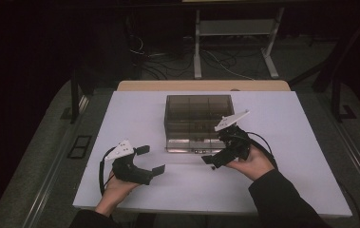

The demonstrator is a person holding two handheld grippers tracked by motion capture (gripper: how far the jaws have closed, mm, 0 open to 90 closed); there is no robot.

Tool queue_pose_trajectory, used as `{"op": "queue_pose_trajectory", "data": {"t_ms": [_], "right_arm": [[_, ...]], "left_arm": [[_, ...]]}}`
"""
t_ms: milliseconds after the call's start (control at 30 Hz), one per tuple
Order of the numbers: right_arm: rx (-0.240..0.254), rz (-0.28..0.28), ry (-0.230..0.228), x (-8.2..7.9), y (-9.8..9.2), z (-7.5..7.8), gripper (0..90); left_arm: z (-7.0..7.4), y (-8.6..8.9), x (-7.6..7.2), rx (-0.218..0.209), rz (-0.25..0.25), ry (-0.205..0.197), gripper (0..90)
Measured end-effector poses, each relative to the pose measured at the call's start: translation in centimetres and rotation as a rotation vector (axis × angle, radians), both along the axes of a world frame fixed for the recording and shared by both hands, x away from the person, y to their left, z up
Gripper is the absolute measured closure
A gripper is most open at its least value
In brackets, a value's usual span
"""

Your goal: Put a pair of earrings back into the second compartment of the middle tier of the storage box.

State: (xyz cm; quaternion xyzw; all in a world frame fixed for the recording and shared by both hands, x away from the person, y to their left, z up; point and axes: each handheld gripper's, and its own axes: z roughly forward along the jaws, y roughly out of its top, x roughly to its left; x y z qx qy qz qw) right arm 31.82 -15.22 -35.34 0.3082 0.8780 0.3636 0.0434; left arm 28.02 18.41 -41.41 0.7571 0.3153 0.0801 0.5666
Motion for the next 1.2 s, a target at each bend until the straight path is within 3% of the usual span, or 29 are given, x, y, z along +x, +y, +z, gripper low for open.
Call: {"op": "queue_pose_trajectory", "data": {"t_ms": [500,1100,1200], "right_arm": [[0.007,-0.025,0.063,-1.5,-1.3,-3.5,0.1],[-0.047,0.0,0.116,-1.2,-0.7,-6.6,0.2],[-0.046,0.002,0.133,-1.1,-0.8,-7.2,4.4]], "left_arm": [[0.0,0.0,0.0,0.005,-0.003,0.002,0.0],[0.0,-0.1,0.0,0.007,-0.007,-0.001,0.0],[0.0,-0.1,0.0,0.008,-0.007,0.0,0.0]]}}
